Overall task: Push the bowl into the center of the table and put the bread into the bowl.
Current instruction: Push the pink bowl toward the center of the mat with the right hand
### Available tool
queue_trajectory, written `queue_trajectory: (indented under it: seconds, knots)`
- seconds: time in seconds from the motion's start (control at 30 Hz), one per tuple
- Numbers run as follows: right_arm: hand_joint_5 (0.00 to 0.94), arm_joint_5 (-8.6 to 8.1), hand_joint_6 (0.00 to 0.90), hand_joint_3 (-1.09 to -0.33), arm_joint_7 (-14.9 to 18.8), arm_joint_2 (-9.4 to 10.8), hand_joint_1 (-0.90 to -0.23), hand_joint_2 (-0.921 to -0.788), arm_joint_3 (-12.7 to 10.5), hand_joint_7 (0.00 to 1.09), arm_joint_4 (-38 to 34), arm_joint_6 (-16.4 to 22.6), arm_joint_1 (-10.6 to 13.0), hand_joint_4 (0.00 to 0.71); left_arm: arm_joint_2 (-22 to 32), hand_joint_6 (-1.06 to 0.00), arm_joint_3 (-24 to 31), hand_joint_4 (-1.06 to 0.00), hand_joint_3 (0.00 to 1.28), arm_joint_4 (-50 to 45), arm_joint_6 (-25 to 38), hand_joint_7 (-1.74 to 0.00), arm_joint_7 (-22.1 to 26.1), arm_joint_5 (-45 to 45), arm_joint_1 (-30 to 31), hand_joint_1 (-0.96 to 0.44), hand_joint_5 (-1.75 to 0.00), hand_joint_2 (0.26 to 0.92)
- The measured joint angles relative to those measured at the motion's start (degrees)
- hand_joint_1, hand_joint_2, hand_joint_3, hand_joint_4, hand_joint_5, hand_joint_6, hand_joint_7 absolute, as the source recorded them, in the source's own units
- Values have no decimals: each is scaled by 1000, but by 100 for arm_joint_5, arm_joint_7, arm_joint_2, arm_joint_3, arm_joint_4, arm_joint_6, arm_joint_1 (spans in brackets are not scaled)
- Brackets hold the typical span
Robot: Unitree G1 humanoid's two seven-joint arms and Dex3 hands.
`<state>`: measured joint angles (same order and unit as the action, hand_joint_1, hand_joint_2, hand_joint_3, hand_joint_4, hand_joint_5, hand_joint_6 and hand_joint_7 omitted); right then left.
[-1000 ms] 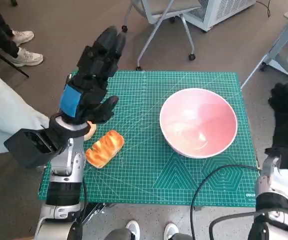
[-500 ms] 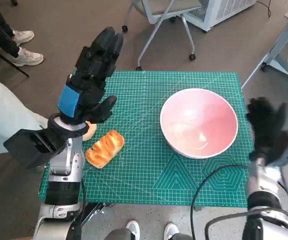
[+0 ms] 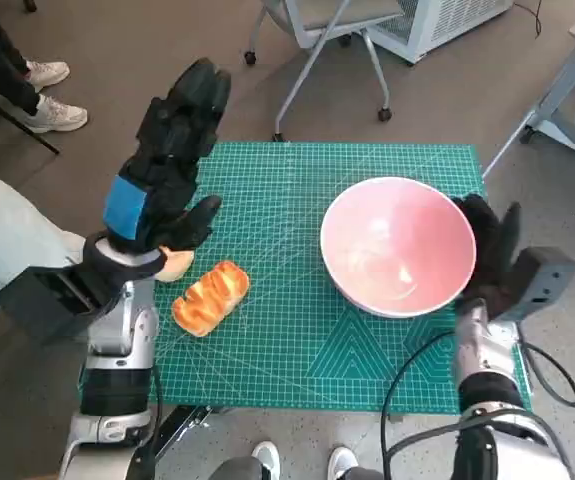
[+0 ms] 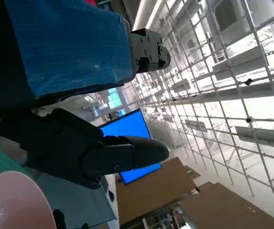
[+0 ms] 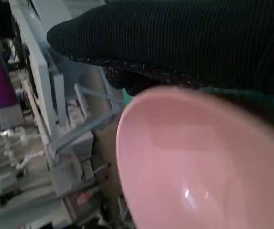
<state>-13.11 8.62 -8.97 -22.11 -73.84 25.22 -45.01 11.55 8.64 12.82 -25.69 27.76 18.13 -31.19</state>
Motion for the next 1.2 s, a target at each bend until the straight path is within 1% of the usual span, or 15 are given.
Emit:
queue_trajectory:
  seconds: [0.37,0.8,1.2]
  knots:
    - [2,4,187,-764,172,281,-661,-921,26,215,-22,-42,-221,123,52,0,22,-19,521,-201,84,-284,-128,-3,151,-627,-3,921]
    - [0,5,176,-774,298,475,-625,-921,32,191,-52,-142,-437,96,145,1,22,-12,517,-526,185,-263,-302,-116,361,-632,0,921]
    - [3,7,188,-789,329,655,-611,-921,63,182,-66,-273,-650,100,210,1,52,-1,521,-548,186,-241,-379,-218,454,-634,0,921]
